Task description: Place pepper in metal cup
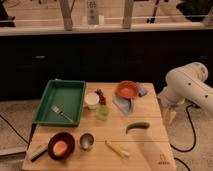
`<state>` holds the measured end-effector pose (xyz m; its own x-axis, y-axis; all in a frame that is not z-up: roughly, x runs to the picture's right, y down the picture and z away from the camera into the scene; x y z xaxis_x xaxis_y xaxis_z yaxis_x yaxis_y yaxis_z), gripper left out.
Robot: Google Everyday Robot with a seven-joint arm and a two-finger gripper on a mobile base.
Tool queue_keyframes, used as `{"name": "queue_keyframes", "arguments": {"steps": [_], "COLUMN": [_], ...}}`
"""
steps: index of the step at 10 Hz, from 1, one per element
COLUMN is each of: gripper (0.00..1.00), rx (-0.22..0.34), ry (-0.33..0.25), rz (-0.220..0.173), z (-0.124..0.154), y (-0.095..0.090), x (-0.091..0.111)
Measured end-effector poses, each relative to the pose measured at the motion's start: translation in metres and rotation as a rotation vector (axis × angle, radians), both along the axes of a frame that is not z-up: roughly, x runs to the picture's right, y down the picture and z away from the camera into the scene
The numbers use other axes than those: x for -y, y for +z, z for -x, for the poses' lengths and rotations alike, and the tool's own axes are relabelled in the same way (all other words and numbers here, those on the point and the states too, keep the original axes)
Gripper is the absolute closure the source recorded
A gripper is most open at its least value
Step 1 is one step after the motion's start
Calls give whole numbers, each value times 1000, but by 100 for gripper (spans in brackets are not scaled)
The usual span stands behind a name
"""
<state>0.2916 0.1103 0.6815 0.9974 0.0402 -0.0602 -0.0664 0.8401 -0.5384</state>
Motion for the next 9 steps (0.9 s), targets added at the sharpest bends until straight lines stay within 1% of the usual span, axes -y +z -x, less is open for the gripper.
{"name": "queue_keyframes", "arguments": {"steps": [1, 3, 5, 6, 7, 9], "gripper": [20, 20, 20, 20, 20, 20], "rx": [0, 5, 7, 10, 18, 27], "ry": [-14, -66, -95, -108, -130, -161], "rz": [4, 17, 25, 25, 28, 33], "z": [1, 11, 16, 21, 28, 37], "y": [2, 12, 19, 20, 24, 36], "x": [-5, -27, -38, -37, -38, -49]}}
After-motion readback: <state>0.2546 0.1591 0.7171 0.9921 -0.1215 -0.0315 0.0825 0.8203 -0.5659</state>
